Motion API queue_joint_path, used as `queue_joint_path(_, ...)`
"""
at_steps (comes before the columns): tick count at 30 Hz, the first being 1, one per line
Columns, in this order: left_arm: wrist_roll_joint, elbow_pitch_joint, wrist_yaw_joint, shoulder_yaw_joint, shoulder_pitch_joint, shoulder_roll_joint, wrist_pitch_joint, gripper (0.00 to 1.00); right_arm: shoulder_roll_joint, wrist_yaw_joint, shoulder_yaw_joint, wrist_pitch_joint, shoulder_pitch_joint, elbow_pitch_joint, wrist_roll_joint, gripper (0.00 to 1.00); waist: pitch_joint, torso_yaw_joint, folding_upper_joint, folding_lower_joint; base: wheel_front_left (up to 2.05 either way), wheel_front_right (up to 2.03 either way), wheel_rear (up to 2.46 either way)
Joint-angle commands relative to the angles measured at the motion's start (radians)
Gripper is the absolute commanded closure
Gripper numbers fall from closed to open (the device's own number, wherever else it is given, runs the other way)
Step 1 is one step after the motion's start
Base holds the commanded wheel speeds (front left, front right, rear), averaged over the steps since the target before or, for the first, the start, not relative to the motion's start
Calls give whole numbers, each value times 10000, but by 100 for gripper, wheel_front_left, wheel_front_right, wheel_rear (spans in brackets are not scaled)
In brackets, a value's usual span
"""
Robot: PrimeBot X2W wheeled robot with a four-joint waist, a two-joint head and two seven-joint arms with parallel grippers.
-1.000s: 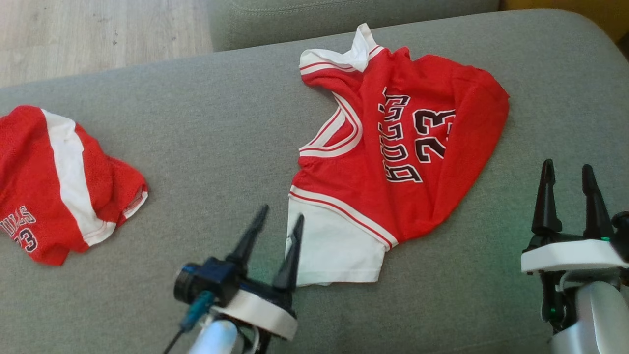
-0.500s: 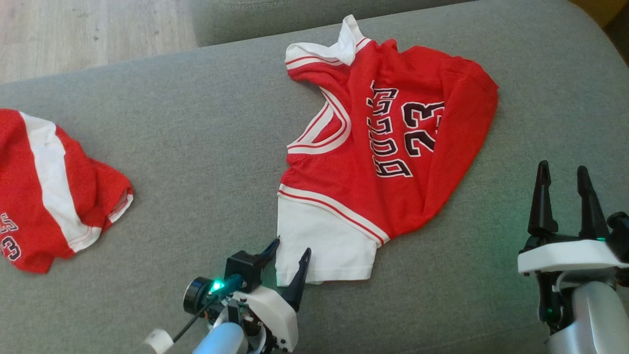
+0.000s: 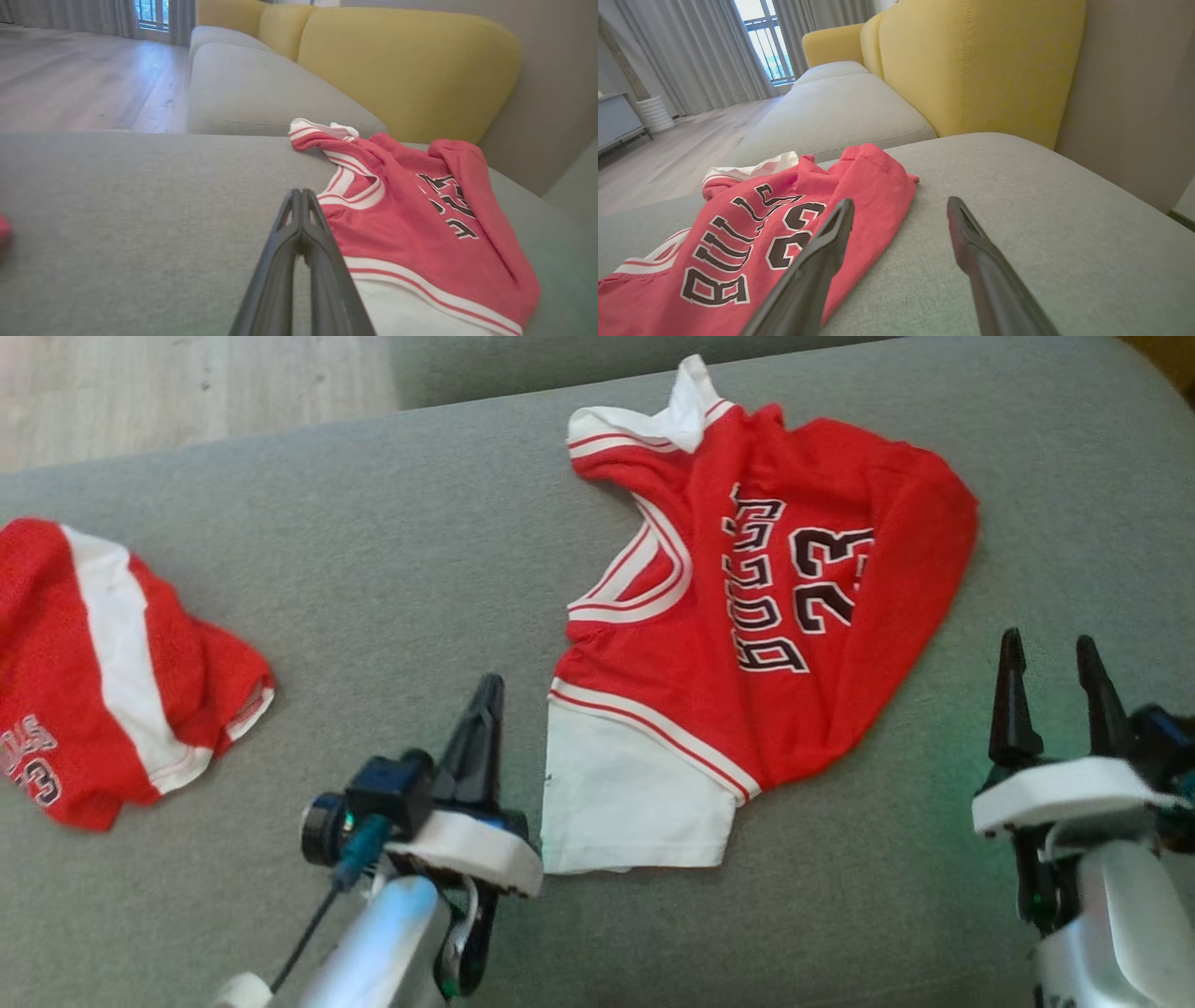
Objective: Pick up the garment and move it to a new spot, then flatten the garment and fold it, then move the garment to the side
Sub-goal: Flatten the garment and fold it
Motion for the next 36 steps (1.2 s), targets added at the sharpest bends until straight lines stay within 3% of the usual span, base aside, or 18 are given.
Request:
queue_joint_path(1,-71,-386,90,418,-303,20,-133,100,-53,-7,153,86,-450,-141,-92,0,23,172,0,0,0,0,0)
queue_joint_path(6,-227,-497,-350,143,-142,20,-175,100,-53,-7,-192,142,-852,256,-147,0,-5,590,0,0,0,0,0)
queue_joint_path(8,-231,-650,-278,196,-95,20,-178,100,-53,-7,-148,74,-897,299,-111,0,-41,682,0,0,0,0,0)
queue_joint_path(16,527,-2165,37,1458,452,26,-181,100,-53,-7,279,-278,-553,-48,182,0,-340,957,0,0,0,0,0)
queue_joint_path(28,1546,-2818,-375,2616,1767,44,-182,100,-53,-7,1570,-481,872,-965,693,0,-860,1207,0,0,0,0,0)
queue_joint_path(29,1587,-2847,-399,2657,1866,40,-183,86,-53,-7,1757,-492,1064,-1045,692,0,-917,1233,0,0,0,0,0)
queue_joint_path(30,1611,-2870,-408,2698,1966,35,-183,48,-53,-7,1950,-505,1262,-1123,659,0,-979,1257,0,0,0,0,0)
queue_joint_path(31,1630,-2879,-408,2727,2065,31,-183,0,-53,-7,2117,-519,1460,-1199,585,0,-1043,1283,0,0,0,0,0)
queue_joint_path(36,1491,-3014,-341,2670,2411,24,-183,0,-53,-7,2380,-602,2169,-1565,669,0,-1222,1328,0,0,0,0,0)
